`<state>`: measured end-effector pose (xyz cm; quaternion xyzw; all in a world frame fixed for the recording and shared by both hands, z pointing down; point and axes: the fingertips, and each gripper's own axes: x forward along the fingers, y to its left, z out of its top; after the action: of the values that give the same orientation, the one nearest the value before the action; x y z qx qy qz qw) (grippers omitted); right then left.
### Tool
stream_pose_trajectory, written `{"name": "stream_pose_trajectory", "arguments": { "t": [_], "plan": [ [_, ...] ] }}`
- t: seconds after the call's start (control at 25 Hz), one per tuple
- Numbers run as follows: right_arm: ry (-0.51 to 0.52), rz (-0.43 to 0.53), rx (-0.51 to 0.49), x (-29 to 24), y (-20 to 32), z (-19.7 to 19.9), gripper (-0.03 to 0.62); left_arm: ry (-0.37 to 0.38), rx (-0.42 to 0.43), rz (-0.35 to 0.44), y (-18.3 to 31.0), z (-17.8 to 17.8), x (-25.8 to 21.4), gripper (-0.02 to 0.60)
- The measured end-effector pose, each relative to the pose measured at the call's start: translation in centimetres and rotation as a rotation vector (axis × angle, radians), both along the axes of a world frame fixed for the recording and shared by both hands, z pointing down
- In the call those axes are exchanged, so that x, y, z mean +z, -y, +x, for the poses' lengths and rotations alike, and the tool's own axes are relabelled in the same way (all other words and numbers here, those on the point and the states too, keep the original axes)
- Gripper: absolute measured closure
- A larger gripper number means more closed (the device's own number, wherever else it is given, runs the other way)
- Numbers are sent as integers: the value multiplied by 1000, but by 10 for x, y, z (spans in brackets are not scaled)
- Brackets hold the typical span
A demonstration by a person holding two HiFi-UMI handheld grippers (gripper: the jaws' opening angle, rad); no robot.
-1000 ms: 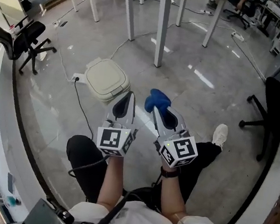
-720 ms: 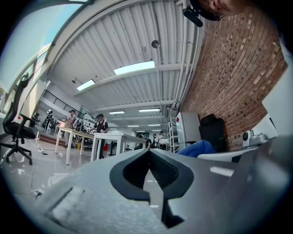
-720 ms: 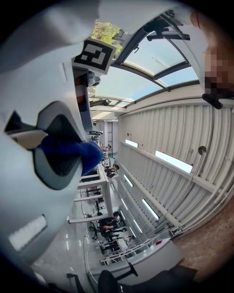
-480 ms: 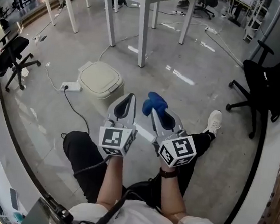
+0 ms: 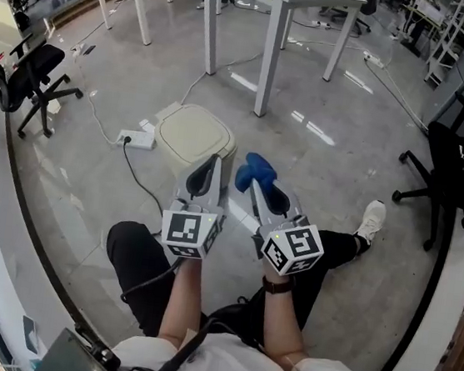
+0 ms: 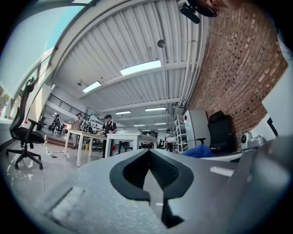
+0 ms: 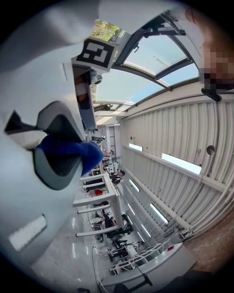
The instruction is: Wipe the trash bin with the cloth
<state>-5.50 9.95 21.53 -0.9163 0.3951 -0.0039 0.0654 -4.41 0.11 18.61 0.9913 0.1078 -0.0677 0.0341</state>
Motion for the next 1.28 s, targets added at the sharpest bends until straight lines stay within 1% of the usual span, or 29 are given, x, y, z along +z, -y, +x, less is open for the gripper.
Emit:
{"name": "stream_pose_trajectory", "arguments": {
  "t": [0.04, 0.12, 0.2, 0.32, 0.4, 0.48, 0.56, 0.64, 0.68, 0.76, 0.8, 0.84, 0.96, 1.0, 1.12, 1.16, 1.28],
  "plan": [
    [0, -2, -4, 0, 9, 4, 554, 3, 3, -6, 9, 5, 1, 580],
    [-4, 0, -4, -1, 25, 11, 554, -19, 18, -11, 24, 15, 1, 580],
    [-9, 17, 15, -3, 37, 20, 554, -32, 43, -15, 37, 23, -1, 580],
    [-11, 47, 54, -4, 54, 33, 554, -31, 59, -6, 64, 33, -3, 580],
    [-2, 49, 66, 2, 70, 37, 554, -29, 58, 11, 85, 37, 4, 580],
    [12, 41, 64, 11, 92, 42, 554, -23, 50, 28, 108, 38, 11, 580],
    [36, 23, 42, 22, 118, 50, 554, -18, 36, 13, 131, 39, 19, 580],
    [72, 5, 10, 35, 144, 54, 554, 4, -3, 2, 155, 36, 30, 580],
    [85, 1, 2, 39, 156, 56, 554, 14, -30, 11, 169, 35, 33, 580],
    [91, 4, 19, 42, 175, 63, 554, 14, -69, 44, 197, 39, 37, 580],
    [82, -4, 38, 42, 183, 69, 554, 6, -78, 62, 208, 43, 39, 580],
    [62, -34, 56, 42, 191, 74, 556, 1, -83, 80, 219, 46, 42, 580],
    [-35, -197, 81, 50, 222, 80, 556, 15, -91, 120, 244, 52, 56, 580],
    [-41, -213, 78, 54, 233, 81, 556, 22, -96, 120, 253, 52, 62, 580],
    [27, -163, 39, 69, 264, 91, 556, 30, -115, 77, 274, 56, 76, 580],
    [42, -163, 28, 77, 275, 95, 556, 28, -121, 63, 280, 58, 80, 580],
    [58, -211, 39, 102, 308, 111, 556, 45, -158, 48, 302, 63, 98, 580]
  ]
}}
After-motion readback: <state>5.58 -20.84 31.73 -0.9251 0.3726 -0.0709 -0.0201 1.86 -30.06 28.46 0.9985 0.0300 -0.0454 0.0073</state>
